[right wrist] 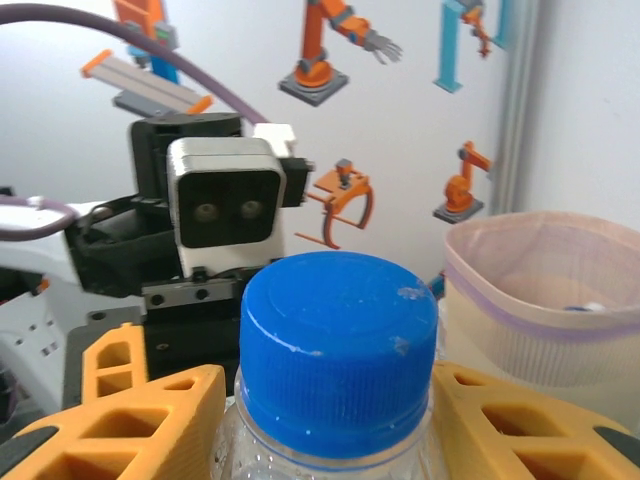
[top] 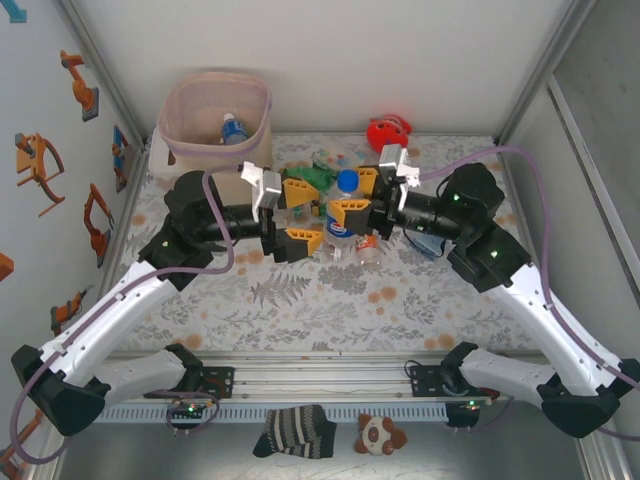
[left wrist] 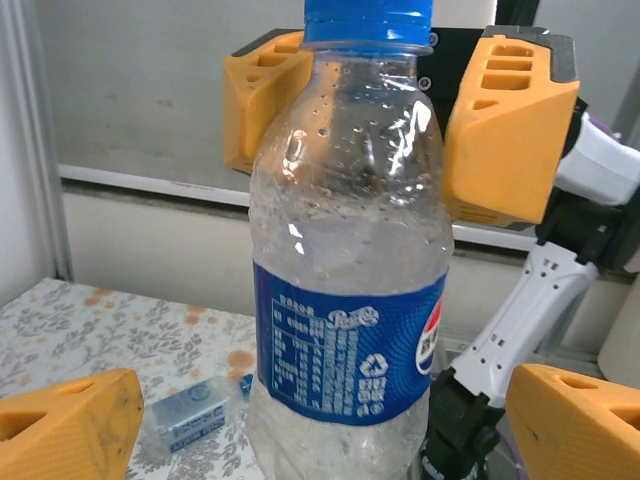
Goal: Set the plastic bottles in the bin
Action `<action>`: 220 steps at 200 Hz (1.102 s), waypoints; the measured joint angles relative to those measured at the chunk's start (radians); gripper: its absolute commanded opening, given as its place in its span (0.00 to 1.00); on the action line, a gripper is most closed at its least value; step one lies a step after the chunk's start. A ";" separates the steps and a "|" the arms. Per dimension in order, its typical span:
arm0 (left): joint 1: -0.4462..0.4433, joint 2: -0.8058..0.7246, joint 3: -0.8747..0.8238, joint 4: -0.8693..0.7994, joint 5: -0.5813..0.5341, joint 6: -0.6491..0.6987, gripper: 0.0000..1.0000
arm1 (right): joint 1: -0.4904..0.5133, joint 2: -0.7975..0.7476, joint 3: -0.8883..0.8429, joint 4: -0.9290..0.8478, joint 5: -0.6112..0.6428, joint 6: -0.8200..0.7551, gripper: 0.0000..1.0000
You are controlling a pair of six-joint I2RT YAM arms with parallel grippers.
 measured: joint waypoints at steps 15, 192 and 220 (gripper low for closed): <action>-0.008 0.006 0.014 -0.008 0.027 0.006 0.91 | 0.018 0.000 0.000 0.000 -0.021 -0.019 0.42; -0.084 0.061 0.126 -0.074 0.138 0.057 0.72 | 0.145 0.006 0.044 0.016 0.023 -0.106 0.41; -0.090 0.061 0.128 -0.081 0.140 0.061 0.70 | 0.155 0.005 0.044 0.018 0.027 -0.106 0.41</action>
